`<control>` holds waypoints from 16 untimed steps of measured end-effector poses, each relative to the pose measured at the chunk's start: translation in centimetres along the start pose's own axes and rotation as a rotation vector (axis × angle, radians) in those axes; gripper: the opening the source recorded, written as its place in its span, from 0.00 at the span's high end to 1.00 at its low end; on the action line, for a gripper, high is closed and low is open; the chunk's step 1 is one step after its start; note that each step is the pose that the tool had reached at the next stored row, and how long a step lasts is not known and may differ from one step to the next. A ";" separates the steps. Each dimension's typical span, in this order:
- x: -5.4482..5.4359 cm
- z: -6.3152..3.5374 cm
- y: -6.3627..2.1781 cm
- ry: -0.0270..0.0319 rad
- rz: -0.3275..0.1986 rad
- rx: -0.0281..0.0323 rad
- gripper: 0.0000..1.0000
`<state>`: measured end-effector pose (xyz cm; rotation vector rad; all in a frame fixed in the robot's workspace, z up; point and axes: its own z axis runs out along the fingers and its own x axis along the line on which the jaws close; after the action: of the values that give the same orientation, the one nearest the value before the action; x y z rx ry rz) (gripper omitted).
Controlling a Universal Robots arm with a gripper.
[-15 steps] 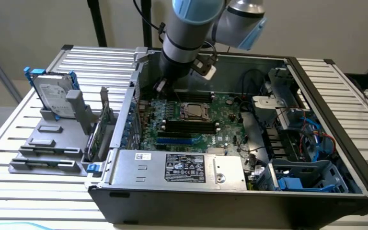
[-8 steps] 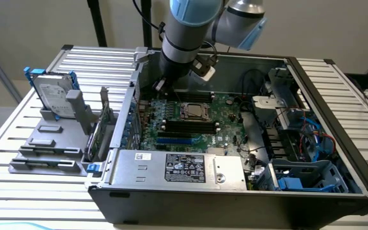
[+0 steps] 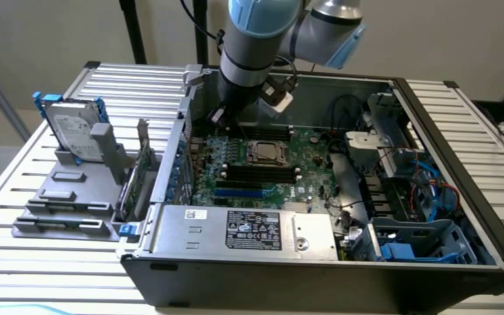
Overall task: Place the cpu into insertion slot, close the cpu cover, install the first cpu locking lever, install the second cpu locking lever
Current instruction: 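Install the first cpu locking lever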
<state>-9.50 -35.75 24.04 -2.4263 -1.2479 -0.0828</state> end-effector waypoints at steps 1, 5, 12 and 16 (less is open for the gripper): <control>0.0 0.01 -0.03 0.0059 0.005 0.0016 0.89; -0.2 0.03 -0.23 0.0376 0.017 0.0173 0.89; -0.2 0.09 -0.25 0.0768 0.079 0.0101 0.89; -0.2 0.08 -0.22 0.0894 0.111 0.0015 0.89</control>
<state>-9.79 -35.75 23.99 -2.4566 -1.0723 -0.1565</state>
